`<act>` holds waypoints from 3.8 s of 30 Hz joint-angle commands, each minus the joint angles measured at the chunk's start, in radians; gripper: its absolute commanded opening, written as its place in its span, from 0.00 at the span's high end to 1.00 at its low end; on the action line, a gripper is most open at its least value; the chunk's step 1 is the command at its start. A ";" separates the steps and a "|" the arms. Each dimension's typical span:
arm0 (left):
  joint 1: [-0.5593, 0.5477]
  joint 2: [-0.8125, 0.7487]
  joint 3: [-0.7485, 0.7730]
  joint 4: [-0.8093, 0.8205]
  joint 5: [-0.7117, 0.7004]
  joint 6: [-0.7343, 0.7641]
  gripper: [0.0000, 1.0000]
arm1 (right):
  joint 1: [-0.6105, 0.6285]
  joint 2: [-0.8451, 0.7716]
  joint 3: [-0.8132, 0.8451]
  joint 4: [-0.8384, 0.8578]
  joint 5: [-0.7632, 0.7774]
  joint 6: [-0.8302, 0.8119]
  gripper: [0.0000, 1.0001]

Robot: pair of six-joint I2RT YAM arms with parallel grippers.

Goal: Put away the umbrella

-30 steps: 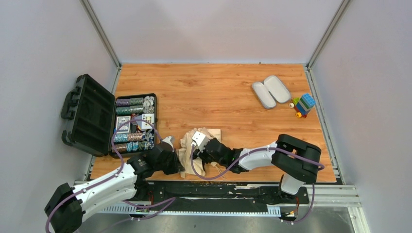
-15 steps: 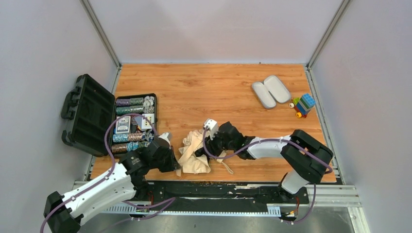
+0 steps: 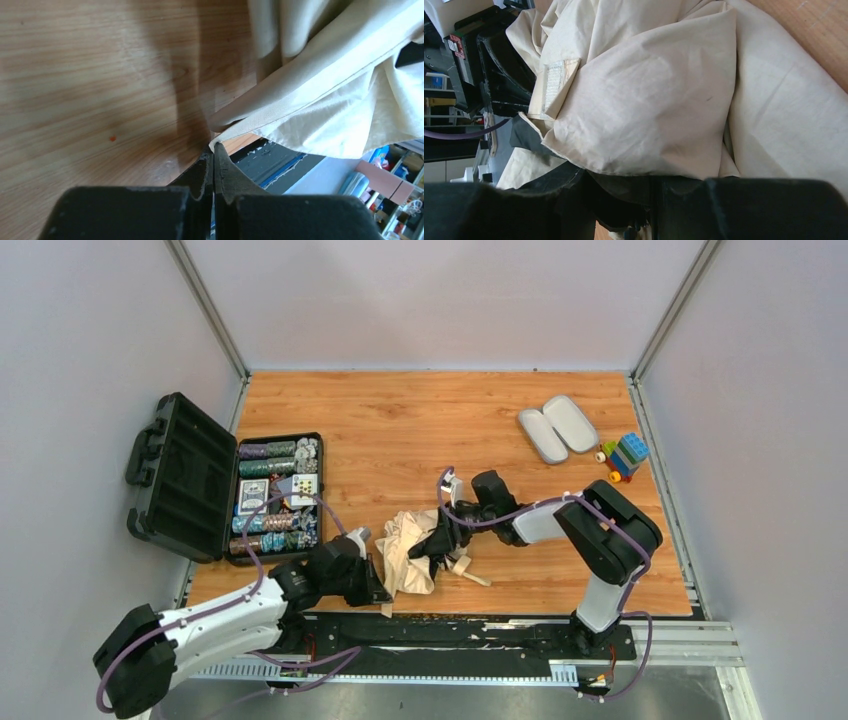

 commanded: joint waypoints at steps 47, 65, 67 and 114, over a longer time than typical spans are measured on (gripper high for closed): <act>-0.015 0.096 0.013 -0.100 -0.195 0.040 1.00 | 0.643 -0.188 0.228 -0.557 1.164 -0.368 0.00; -0.015 -0.020 0.072 -0.298 -0.200 0.019 1.00 | 0.542 0.005 -0.015 -0.274 1.047 -0.244 0.76; -0.015 -0.043 0.090 -0.331 -0.228 0.022 1.00 | 0.534 -0.007 -0.024 -0.263 1.031 -0.249 0.90; -0.074 0.079 0.038 -0.187 -0.246 0.048 1.00 | 0.300 -0.595 0.125 -0.785 0.746 -0.183 0.05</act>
